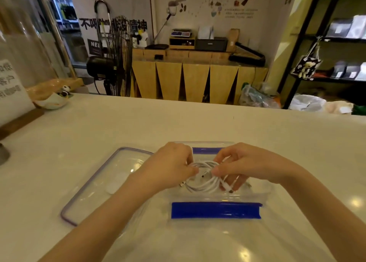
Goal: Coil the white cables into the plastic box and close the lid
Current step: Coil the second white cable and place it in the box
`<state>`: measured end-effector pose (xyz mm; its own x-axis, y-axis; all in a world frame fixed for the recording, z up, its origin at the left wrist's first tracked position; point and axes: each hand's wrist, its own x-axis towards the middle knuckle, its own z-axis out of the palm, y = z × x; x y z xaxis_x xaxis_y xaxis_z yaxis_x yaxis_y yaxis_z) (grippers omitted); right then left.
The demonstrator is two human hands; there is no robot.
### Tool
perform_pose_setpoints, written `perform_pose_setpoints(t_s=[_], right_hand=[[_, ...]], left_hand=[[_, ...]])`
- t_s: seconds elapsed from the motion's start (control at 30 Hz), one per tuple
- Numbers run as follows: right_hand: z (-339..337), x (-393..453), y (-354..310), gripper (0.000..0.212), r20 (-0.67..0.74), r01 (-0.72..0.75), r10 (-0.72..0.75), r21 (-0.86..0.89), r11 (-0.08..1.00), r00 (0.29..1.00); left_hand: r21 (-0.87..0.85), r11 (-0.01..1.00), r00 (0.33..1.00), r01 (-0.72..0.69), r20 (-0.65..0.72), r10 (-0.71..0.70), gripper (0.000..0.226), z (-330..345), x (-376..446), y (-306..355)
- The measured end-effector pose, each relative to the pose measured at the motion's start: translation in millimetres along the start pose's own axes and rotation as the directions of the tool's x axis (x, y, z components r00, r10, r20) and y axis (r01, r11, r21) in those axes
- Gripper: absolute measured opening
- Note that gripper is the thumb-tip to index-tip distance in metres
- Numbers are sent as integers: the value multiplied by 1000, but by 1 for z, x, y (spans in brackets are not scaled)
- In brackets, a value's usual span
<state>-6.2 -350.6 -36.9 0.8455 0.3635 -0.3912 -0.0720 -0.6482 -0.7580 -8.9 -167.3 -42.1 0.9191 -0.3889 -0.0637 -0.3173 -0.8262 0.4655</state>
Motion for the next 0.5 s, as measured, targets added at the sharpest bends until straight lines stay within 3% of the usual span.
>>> perform_pose_setpoints(t_s=[0.27,0.5], right_hand=[[12,9,5,22,-55,-90,83,-134,987,995],[20,20,10,23,-96,-79,58,-226,971,994]], left_hand=[[171,985,1000,24,-17,-21,21,20,5,2],[213,977,995,21,93,-41,24,24,8,2]])
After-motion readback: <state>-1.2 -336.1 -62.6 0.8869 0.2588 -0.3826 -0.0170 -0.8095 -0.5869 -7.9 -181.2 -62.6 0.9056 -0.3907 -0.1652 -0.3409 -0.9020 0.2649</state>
